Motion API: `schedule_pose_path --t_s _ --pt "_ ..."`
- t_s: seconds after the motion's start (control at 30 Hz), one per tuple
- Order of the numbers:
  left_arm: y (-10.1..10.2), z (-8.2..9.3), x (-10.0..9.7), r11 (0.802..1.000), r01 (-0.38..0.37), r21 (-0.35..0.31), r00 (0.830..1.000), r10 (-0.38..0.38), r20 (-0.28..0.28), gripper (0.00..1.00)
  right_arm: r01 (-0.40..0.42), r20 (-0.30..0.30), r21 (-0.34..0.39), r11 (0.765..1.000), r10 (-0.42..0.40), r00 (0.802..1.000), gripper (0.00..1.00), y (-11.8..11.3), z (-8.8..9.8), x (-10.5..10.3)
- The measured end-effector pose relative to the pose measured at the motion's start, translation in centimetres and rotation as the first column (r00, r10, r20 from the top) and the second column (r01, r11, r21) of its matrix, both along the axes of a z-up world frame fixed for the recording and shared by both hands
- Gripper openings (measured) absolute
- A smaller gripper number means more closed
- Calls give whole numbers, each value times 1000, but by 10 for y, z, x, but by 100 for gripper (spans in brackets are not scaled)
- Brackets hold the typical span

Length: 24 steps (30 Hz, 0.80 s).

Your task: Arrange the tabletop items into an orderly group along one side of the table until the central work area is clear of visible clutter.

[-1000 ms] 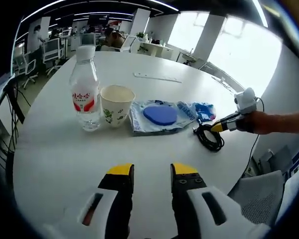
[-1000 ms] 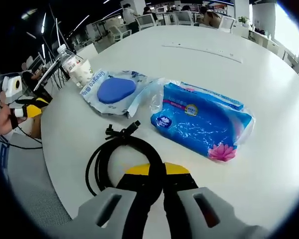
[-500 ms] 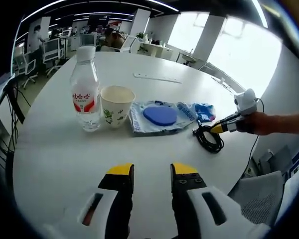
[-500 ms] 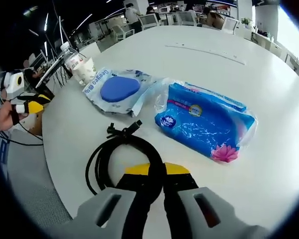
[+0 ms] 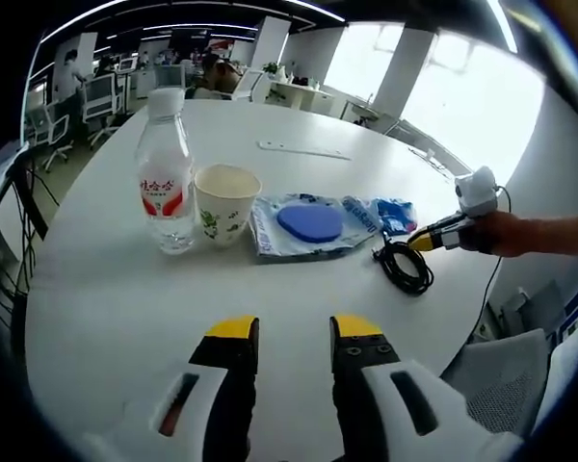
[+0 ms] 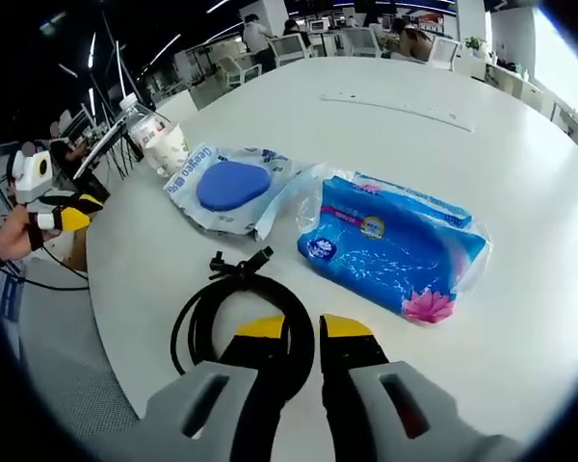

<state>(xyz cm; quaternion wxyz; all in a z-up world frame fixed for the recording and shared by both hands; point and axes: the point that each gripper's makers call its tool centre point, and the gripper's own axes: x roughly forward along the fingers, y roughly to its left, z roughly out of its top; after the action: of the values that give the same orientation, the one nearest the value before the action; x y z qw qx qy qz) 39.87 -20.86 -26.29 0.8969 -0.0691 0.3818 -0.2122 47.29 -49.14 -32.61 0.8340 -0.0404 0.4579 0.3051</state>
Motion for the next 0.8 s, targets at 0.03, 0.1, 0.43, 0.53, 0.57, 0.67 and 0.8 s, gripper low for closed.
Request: schedule_pose_path --t_s 0.03,0.1,0.43,0.53,0.57,0.67,0.8 --pt "0 0 0 1000 0 0 1000 0 0 28 1 0 0 1000 -1 1000 10 0 0 0" --pt "1 0 0 1000 1 2 1000 -1 0 28 6 -3 3 1000 -6 1000 10 -2 0 1" --pt "2 2 2 1000 -8 -2 1000 8 1 28 142 22 54 988 -144 989 10 -30 13 14" --pt "1 3 2 1000 -5 0 1000 5 1 28 184 33 62 981 -186 982 9 -44 16 22" --pt "1 3 2 1000 -5 0 1000 5 0 28 192 34 62 979 -195 980 9 -48 17 23" --pt "2 3 2 1000 -5 0 1000 5 0 28 232 35 65 971 -234 972 9 -59 19 27" --pt "2 2 3 1000 -7 -1 1000 7 -2 28 271 41 73 960 -274 961 9 -66 22 31"
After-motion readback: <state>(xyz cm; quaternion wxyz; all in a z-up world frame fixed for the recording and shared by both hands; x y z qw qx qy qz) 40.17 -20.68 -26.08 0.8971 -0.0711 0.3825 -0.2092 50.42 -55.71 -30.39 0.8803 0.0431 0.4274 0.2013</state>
